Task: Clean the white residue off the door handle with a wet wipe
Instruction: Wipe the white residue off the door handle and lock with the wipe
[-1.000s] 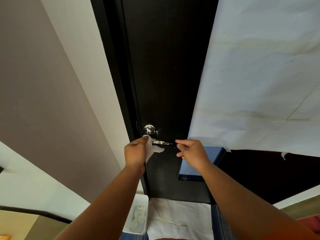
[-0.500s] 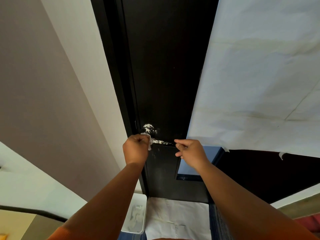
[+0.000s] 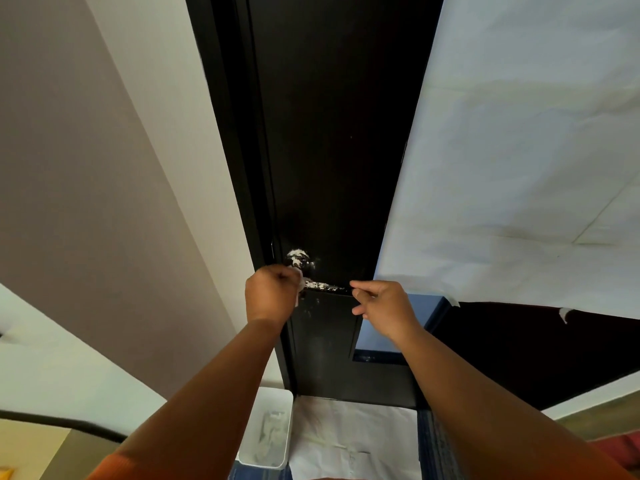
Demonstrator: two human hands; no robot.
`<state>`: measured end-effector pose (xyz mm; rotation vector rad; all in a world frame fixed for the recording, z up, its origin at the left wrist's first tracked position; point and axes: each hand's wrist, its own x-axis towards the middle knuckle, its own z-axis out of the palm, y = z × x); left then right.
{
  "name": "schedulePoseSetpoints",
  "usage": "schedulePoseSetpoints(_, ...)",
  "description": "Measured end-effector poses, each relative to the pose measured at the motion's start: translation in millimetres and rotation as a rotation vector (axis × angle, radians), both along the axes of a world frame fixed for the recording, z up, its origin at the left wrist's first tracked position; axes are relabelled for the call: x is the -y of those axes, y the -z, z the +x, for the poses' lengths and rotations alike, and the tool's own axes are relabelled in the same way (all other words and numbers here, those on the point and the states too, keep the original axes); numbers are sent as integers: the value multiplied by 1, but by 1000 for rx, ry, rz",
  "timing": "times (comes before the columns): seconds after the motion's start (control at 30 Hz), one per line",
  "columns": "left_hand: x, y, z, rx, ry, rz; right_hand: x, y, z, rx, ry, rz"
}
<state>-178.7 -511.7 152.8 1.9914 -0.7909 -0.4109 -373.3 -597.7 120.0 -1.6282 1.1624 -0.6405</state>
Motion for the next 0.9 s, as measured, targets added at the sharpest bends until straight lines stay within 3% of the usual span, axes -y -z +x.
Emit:
schedulePoseSetpoints(0.1, -6, 10, -4, -73, -61, -69, 0, -1, -1, 3, 0, -3)
schedulePoseSetpoints(0.3, 5, 13, 7, 562, 289, 64, 1, -1, -2, 7, 4, 10)
schedulePoseSetpoints(0.37, 13, 10, 11, 650, 384, 118, 2, -1, -2, 5, -1, 11)
schedulePoseSetpoints(0.63, -15, -4, 22, 580, 478, 140, 5, -1, -3, -3, -9, 22)
schedulePoseSetpoints(0.77, 11, -21, 18, 576, 608, 406, 5, -1, -3, -14, -6, 19)
schedulePoseSetpoints(0.9, 29, -14, 21, 614, 585, 424, 5, -2, -3, -8, -3, 28)
